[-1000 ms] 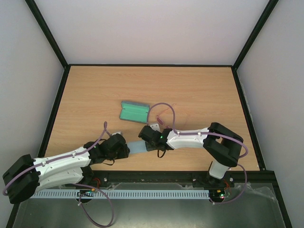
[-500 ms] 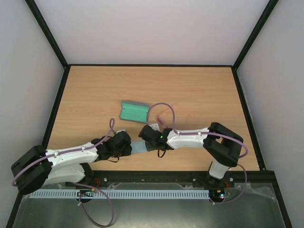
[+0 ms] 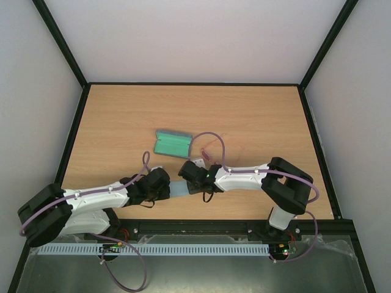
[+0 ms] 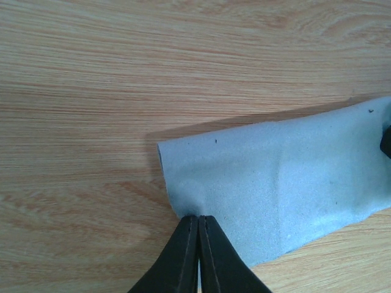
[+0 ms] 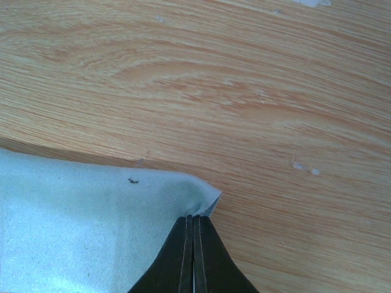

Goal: Organize the sunglasses
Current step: Pick up the glasses cleaning cloth from the center of the board.

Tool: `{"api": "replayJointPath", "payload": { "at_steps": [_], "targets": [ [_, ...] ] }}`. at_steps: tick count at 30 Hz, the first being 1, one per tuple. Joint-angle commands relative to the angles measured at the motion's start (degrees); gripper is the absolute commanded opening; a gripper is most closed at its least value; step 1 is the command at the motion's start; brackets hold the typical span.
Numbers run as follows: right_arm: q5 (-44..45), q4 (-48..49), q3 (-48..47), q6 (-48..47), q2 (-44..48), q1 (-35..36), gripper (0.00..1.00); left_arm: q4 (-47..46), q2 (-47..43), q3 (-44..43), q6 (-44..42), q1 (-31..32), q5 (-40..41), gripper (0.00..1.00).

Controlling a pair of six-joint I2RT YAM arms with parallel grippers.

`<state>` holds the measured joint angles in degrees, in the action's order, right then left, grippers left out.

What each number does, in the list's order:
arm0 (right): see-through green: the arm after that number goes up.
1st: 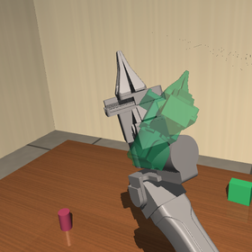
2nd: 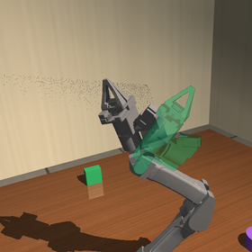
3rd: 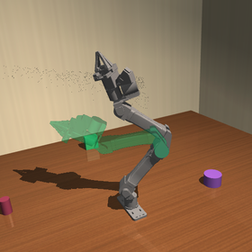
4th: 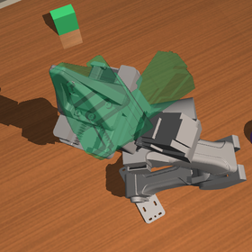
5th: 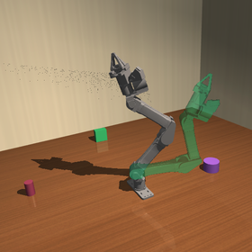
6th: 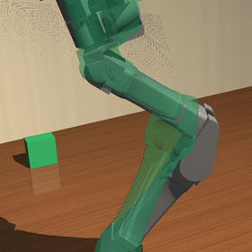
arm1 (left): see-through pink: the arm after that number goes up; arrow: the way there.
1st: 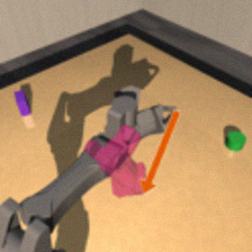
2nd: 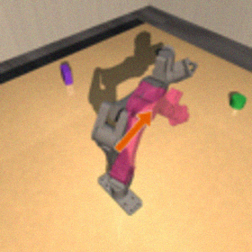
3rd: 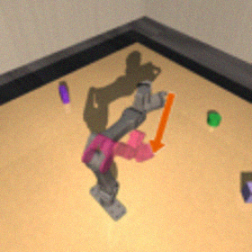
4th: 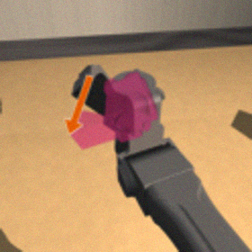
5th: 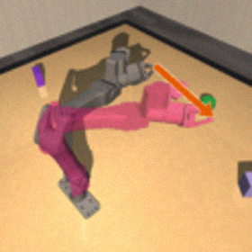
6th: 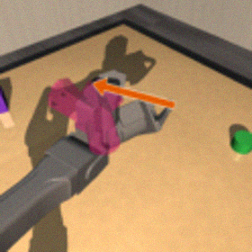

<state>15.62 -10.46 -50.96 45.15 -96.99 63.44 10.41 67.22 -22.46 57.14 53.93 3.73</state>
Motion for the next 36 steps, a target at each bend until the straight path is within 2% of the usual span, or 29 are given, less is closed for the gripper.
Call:
{"api": "replayJointPath", "payload": {
  "at_steps": [1, 10, 22, 30, 36],
  "targets": [
    [-0.6, -3.4, 0.3, -0.7, -0.6, -0.3, 0.01, 2.8, 0.4, 0.6, 0.1, -0.2, 1.4, 0.02],
    [-1.2, -4.5, -2.2, -1.6, 2.4, -0.3, 0.01, 6.5, -3.0, -2.6, -0.5, -0.7, 3.6, 0.02],
    [-0.1, -7.0, -7.3, -2.5, 2.7, -0.3, 0.01, 8.5, -3.2, -6.8, -3.0, -3.4, 3.9, 0.02],
    [0.6, -9.6, -13.8, -4.0, 0.6, -1.6, 0.01, 10.1, -2.7, -11.2, -7.3, -8.3, 3.5, 0.02],
    [0.8, -11.1, -18.4, -5.2, -0.6, -4.2, 0.02, 10.6, -1.7, -15.3, -12.4, -15.4, 1.4, 0.02]
  ]
}}
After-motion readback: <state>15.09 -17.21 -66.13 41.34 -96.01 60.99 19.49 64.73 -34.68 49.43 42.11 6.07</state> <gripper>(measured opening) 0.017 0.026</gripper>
